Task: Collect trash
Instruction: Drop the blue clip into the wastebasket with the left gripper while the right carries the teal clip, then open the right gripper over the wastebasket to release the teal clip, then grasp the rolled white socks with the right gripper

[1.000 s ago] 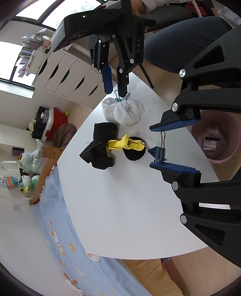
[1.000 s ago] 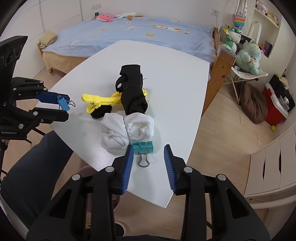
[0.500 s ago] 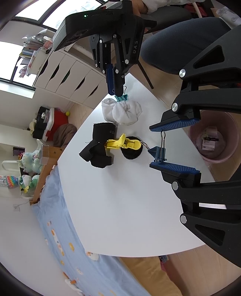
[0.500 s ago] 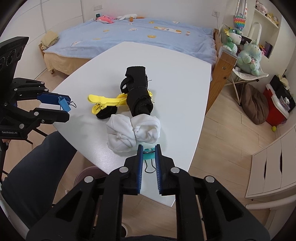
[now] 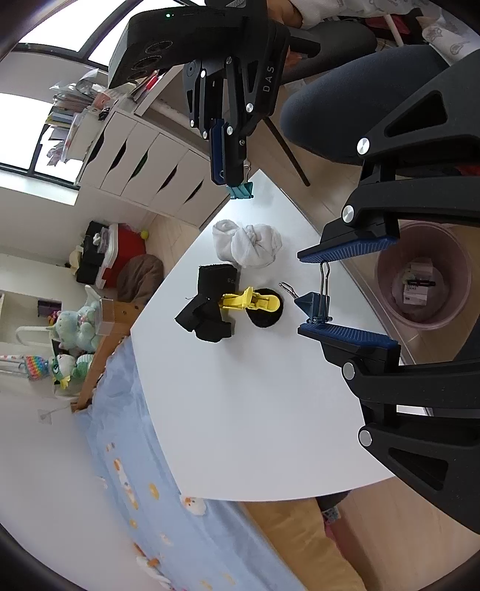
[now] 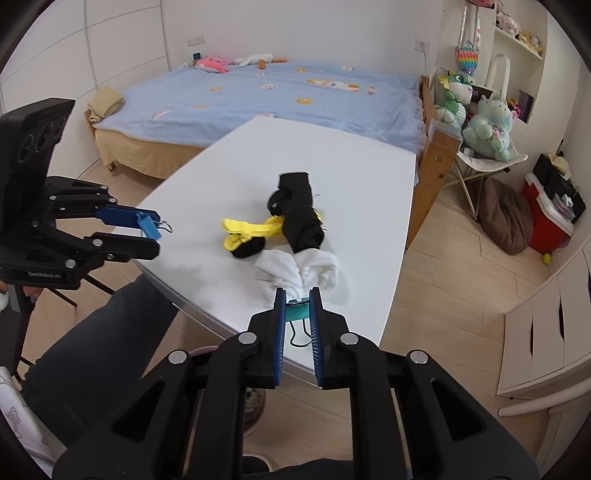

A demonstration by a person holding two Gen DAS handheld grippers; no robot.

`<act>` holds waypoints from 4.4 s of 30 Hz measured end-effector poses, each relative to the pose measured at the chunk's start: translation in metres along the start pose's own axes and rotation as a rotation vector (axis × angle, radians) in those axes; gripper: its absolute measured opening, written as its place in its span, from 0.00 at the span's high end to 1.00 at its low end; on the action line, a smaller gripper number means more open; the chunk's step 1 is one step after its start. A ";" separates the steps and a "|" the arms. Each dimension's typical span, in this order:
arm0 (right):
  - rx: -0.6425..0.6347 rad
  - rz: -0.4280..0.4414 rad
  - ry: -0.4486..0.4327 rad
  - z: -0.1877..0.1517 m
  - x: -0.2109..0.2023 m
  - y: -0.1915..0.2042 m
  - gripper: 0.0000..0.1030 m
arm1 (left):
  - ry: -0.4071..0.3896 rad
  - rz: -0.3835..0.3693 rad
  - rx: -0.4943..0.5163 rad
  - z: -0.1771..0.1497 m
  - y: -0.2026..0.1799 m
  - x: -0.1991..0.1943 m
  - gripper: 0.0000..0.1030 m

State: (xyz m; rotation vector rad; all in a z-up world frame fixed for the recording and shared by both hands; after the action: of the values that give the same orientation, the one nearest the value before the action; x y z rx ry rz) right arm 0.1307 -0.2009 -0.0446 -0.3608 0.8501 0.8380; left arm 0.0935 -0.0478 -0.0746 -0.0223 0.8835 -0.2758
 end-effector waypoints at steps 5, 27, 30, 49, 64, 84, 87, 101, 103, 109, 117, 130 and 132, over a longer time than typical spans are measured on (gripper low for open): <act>0.010 0.026 -0.042 -0.002 -0.019 0.017 0.88 | -0.014 -0.009 0.010 -0.006 -0.008 -0.013 0.68; 0.032 0.127 -0.068 -0.045 -0.051 0.069 0.88 | 0.051 -0.053 0.072 -0.067 -0.049 -0.028 0.68; 0.032 0.131 -0.062 -0.048 -0.051 0.070 0.88 | 0.061 -0.064 0.081 -0.070 -0.053 -0.026 0.63; 0.031 0.149 -0.056 -0.056 -0.048 0.077 0.88 | -0.026 0.030 0.000 -0.064 -0.029 -0.037 0.07; -0.011 0.177 -0.032 -0.055 -0.045 0.098 0.88 | -0.055 0.076 -0.046 -0.074 -0.007 -0.055 0.07; -0.016 0.208 -0.021 -0.053 -0.032 0.118 0.15 | -0.082 0.077 -0.081 -0.076 0.005 -0.066 0.07; -0.010 0.181 -0.019 -0.053 -0.032 0.115 0.08 | -0.077 0.076 -0.076 -0.076 0.005 -0.065 0.07; 0.089 0.129 -0.038 -0.053 -0.034 0.091 0.06 | -0.080 0.095 -0.081 -0.075 0.003 -0.062 0.07; 0.104 0.121 -0.043 -0.053 -0.034 0.087 0.06 | -0.082 0.098 -0.090 -0.074 0.005 -0.061 0.07; 0.127 0.076 -0.055 -0.041 -0.031 0.069 0.05 | -0.077 0.100 -0.097 -0.072 0.007 -0.059 0.07; 0.116 0.036 -0.038 -0.019 -0.016 0.041 0.05 | -0.060 0.095 -0.094 -0.075 0.006 -0.055 0.07; 0.044 0.017 0.074 0.012 0.031 0.009 0.05 | -0.064 0.096 -0.093 -0.070 0.007 -0.055 0.07; 0.035 0.023 0.101 0.014 0.043 0.004 0.05 | -0.063 0.096 -0.093 -0.070 0.007 -0.055 0.07</act>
State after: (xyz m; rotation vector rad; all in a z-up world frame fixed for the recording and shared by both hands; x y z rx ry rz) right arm 0.1507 -0.1686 -0.0693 -0.3650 0.9631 0.8304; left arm 0.0084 -0.0206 -0.0784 -0.0745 0.8316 -0.1431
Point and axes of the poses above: each gripper's, at about its wrist camera, not at the fingertips, and x roughly the way its jaws point, y to its left, z to its top, the point moved 5 cm from there along x, roughly the way its jaws point, and after that the axes turned 1 degree about z, right-handed, at the moved point
